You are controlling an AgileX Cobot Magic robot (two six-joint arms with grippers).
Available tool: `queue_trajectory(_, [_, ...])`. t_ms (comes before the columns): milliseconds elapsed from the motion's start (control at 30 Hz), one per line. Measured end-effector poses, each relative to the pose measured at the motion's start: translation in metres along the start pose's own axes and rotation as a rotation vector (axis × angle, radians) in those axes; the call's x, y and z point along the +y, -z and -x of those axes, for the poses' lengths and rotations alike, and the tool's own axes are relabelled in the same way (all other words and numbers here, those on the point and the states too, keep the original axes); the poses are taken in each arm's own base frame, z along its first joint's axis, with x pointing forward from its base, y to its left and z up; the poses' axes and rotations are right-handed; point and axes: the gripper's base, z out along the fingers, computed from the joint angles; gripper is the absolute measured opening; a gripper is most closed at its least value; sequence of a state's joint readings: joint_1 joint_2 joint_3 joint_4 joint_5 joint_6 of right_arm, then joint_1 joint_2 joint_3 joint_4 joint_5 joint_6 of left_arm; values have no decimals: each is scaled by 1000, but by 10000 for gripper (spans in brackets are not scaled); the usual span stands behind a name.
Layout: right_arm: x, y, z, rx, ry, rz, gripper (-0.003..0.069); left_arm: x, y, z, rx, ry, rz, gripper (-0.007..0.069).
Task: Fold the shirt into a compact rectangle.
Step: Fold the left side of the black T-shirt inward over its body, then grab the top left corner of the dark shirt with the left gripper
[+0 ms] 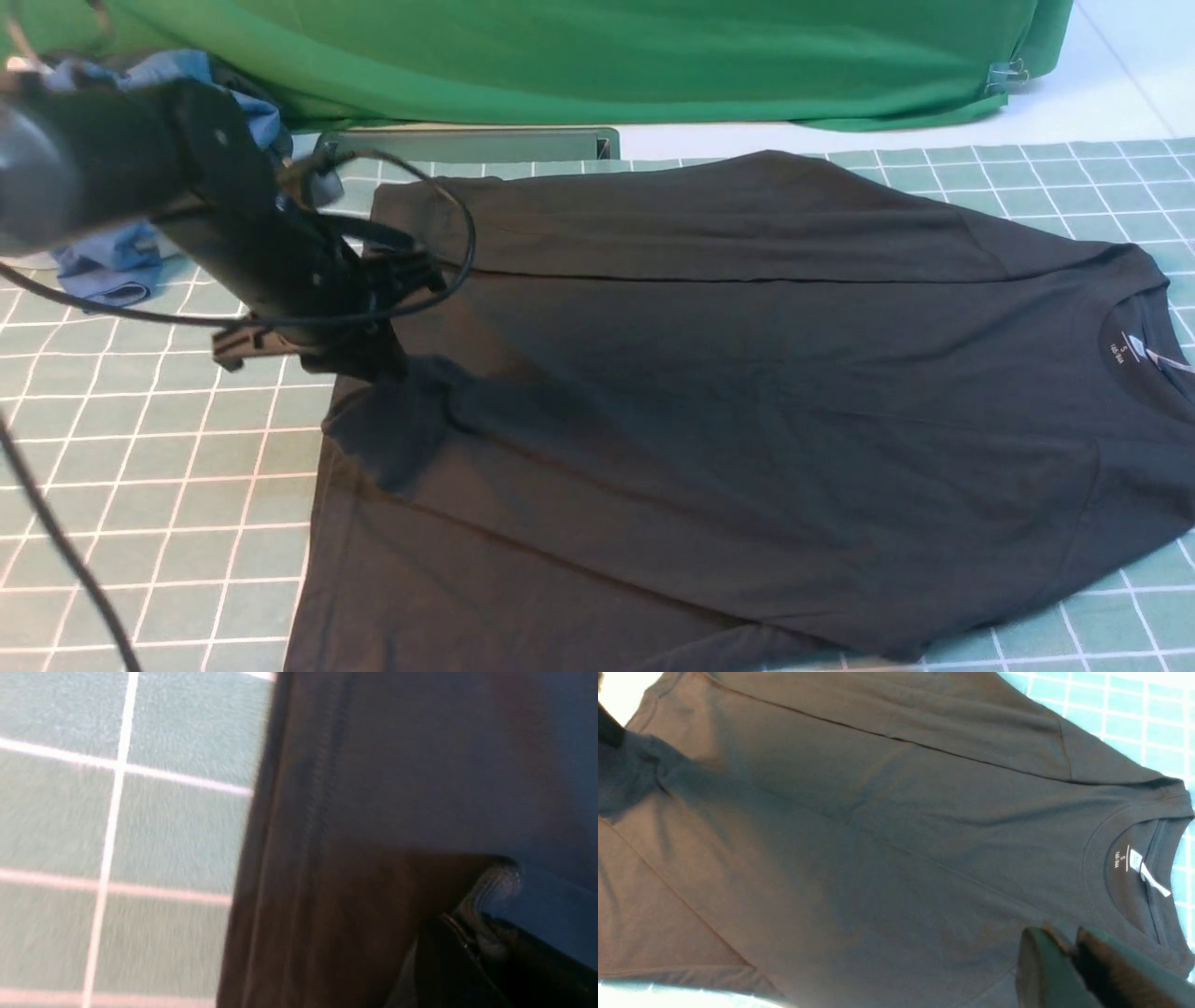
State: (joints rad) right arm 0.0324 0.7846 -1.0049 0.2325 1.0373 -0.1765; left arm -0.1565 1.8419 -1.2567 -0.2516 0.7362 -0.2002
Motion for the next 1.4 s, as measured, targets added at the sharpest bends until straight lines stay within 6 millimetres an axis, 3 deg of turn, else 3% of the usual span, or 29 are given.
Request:
queue_trajectory(100, [0, 0, 0, 0, 0, 0, 125, 3, -15, 4, -18, -4, 14, 96])
queue_trajectory(233, [0, 0, 0, 0, 0, 0, 127, 3, -13, 13, -55, -12, 40, 195])
queue_trajectory(267, [0, 0, 0, 0, 0, 0, 129, 0, -3, 26, -97, -28, 66, 258])
queue_trajectory(300, [0, 0, 0, 0, 0, 0, 129, 0, -3, 26, -93, -24, 67, 265])
queue_trajectory(400, [0, 0, 0, 0, 0, 0, 134, -10, 24, 57, -174, -63, 115, 385])
queue_trajectory(500, [0, 0, 0, 0, -1, 0, 140, -19, 30, 80, -197, -51, 107, 449])
queue_trajectory(600, [0, 0, 0, 0, -5, 0, 144, -22, 14, 93, -163, -9, 106, 464])
queue_trajectory(633, [0, 0, 0, 0, -10, 0, 144, -20, -2, 96, -121, 22, 120, 467])
queue_trajectory(733, [0, 0, 0, -1, -30, 0, 144, -20, -24, 103, -73, 55, 132, 468])
queue_trajectory(900, [0, 0, 1, -8, -36, -1, 151, -19, -55, 121, -11, 172, 31, 468])
queue_trajectory(1100, [0, 0, 1, -11, -38, -2, 158, -12, -73, 137, 6, 299, -101, 468])
queue_trajectory(1400, [0, 0, 1, -15, -38, -2, 165, -11, -75, 142, -31, 322, -114, 459])
